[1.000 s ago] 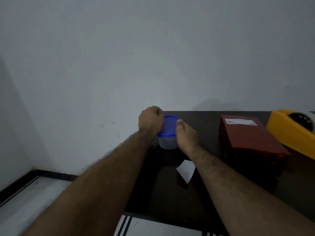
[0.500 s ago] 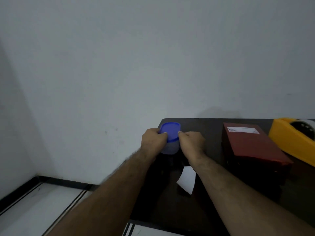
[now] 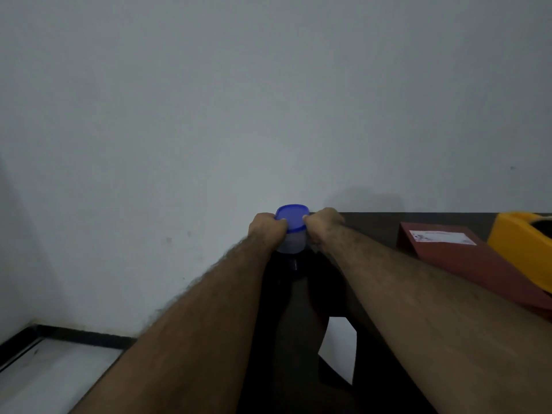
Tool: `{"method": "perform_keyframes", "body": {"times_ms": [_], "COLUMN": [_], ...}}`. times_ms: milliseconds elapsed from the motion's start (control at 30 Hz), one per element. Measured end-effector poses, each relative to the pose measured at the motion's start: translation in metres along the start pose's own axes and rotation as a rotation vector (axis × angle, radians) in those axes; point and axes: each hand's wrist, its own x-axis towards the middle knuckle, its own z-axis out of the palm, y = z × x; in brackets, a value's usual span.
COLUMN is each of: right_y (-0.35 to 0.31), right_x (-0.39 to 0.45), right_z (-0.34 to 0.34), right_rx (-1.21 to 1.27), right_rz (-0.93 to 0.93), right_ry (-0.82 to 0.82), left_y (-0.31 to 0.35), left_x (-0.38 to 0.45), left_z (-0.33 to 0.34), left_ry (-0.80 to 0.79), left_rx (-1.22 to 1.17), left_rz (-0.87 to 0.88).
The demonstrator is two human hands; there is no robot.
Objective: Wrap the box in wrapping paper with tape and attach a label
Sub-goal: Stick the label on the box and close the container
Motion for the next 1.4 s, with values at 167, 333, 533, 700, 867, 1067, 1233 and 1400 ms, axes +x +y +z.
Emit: {"method": "perform_keyframes", "body": {"times_ms": [167,333,533,700,867,1067,1233,1400], "right_y": [-0.004,-0.008,0.015,0.058,0.114,0.135,0.121,0.110], "right_x": [-0.008,-0.035,-0.071,-0.110,-0.121,-0.103,-0.071,-0.032], "right_z": [-0.009,-0.068,-0.154,-0.228,-0.263,-0.257,-0.249,-0.240], "right_rx": [-0.098,-0.456,-0.706,-0.650,-0.223,0.077,0.010,-0.047], "right_rz": [-0.049,-0.224,-0.326,-0.254,-0.009,0.022,-0.003,0.004], "right_ry": [0.043,0.058,0.125,0.242,0.169,0.195,0.226,0.235], "left_y": [0.004,0.015,0.071,0.115,0.142,0.161,0.171,0.173], "left_x": [-0.019,-0.049,-0.111,-0.164,-0.204,-0.213,-0.184,-0.146], "left_z": [-0.004,0.000,0.021,0.044,0.074,0.098,0.110,0.131], "left_ry": [0.074,0.180,0.002,-0.200,-0.360,-0.228,-0.203,-0.201], "left_rx": [0.004,0.067,-0.104,-0.071,-0.049,0.100,0.087,0.073], "left_rz": [0.049,0.282,0.318,0.297,0.160,0.090,0.091,0.159]}}
